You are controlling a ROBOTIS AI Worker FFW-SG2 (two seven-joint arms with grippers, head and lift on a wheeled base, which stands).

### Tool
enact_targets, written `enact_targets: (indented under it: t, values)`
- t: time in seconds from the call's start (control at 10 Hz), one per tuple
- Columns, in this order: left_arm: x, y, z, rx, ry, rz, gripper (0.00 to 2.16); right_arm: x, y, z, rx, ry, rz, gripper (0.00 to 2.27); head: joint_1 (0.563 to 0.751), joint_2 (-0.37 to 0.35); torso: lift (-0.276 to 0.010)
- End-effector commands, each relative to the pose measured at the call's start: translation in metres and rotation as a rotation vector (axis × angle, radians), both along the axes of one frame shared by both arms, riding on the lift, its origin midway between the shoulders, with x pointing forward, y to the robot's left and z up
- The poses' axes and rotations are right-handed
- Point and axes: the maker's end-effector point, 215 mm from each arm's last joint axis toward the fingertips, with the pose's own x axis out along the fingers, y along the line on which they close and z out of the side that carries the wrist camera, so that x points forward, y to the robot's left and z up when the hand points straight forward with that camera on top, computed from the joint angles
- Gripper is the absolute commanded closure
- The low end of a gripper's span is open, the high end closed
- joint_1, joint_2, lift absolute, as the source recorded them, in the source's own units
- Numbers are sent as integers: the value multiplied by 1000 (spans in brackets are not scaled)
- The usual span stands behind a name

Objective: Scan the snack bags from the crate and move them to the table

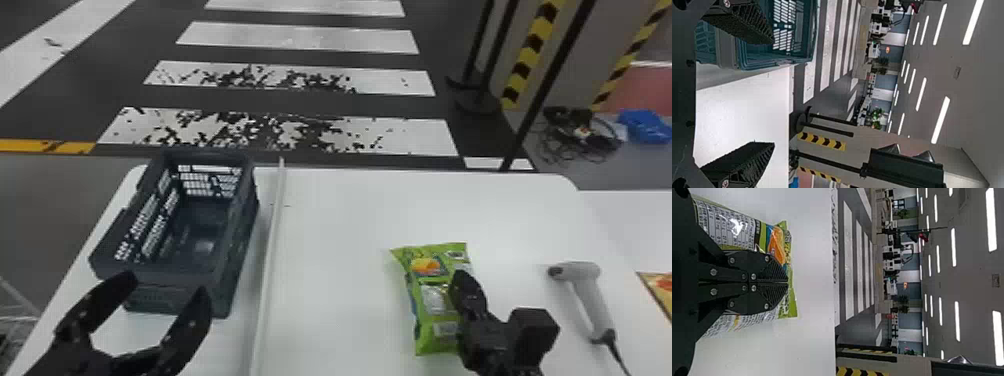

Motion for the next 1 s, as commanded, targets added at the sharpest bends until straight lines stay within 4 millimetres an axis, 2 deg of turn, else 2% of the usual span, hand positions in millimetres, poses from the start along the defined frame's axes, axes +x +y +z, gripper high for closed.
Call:
enact_targets:
  t: [0.0,0.3,0.5,0.7,0.9]
  values:
    - [0,-1,-1,2,4,-1,73,-3,-1,-4,19,-12,-12,2243,695,-34,-95]
    - [1,0,-3,10,6,-5,73,-14,-10,-17,57,-18,-59,2243,695,-40,-95]
    - [1,1,-5,11,9,-8,73,-19,-10,-26,71,-5,-73,2243,695,-49,-95]
    - [1,0,-4,10,8,-10,73,-23,-7,-30,78,-4,-87,2243,695,-50,-95]
    - [1,-3,-6,5,11,-16,73,-33,-16,-34,101,-24,-124,2243,695,-49,-95]
